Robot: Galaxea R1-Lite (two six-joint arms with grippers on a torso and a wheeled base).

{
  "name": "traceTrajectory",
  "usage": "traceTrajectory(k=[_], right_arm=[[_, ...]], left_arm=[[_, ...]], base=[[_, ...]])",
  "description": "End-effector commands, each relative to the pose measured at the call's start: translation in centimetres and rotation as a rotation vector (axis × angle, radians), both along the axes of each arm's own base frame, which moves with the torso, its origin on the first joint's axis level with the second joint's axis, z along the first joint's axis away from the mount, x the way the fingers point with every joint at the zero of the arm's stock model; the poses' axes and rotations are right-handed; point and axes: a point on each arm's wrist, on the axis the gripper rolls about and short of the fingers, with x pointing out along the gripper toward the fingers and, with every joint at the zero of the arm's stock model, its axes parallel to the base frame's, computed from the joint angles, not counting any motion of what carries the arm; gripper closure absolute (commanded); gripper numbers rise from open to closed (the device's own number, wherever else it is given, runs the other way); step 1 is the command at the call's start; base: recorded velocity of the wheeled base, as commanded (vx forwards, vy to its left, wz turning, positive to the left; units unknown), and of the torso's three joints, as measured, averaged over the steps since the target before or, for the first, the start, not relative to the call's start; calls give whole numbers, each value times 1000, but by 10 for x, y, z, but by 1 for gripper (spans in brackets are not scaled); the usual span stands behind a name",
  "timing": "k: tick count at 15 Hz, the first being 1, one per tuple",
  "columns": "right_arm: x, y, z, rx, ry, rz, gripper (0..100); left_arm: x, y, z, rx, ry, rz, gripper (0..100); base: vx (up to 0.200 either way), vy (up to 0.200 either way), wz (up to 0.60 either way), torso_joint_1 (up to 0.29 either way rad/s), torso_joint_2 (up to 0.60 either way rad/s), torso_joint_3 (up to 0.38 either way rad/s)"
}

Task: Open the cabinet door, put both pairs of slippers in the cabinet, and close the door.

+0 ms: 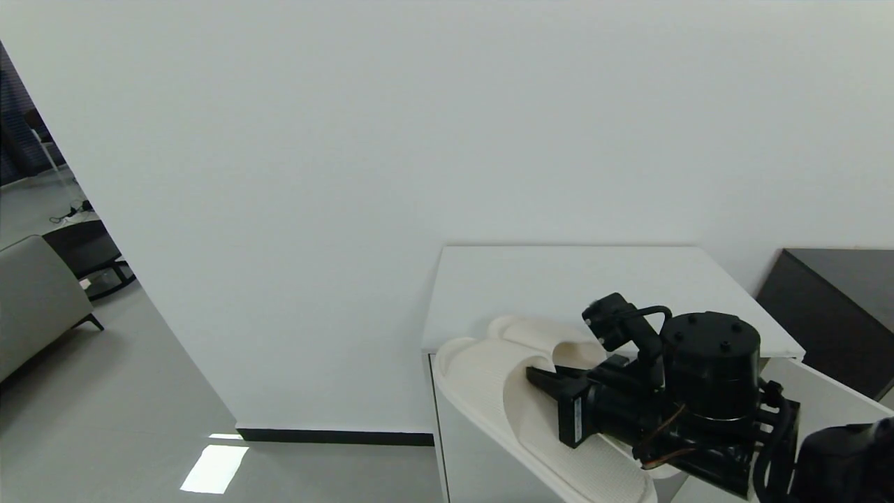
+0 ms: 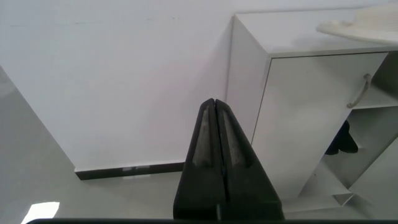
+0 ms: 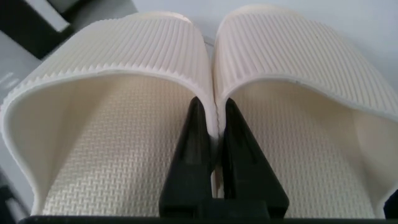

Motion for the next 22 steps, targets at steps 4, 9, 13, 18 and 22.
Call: traceTrajectory(k=[4,9,13,18,22], right_arm=[[-22,-3,9,23,-10,76,100],[-29,-2,9,27,-8,107,100],[-34,-6,5,49,-30,147,100],[-38,-10,1,62,-53,171,100],[-38,-10,-2,50,-51,177,100]], left_arm=[[0,0,0,-4,1,1,100],[0,0,0,-4,1,1,100],[0,0,0,-4,1,1,100],[0,0,0,-4,1,1,100],[0,0,0,-4,1,1,100]], base=[[-50,0,0,1,3,1],[-200,0,0,-1,0,2],[-150,0,0,-1,1,3],[0,0,0,0,0,0],[0,0,-150,2,2,1]])
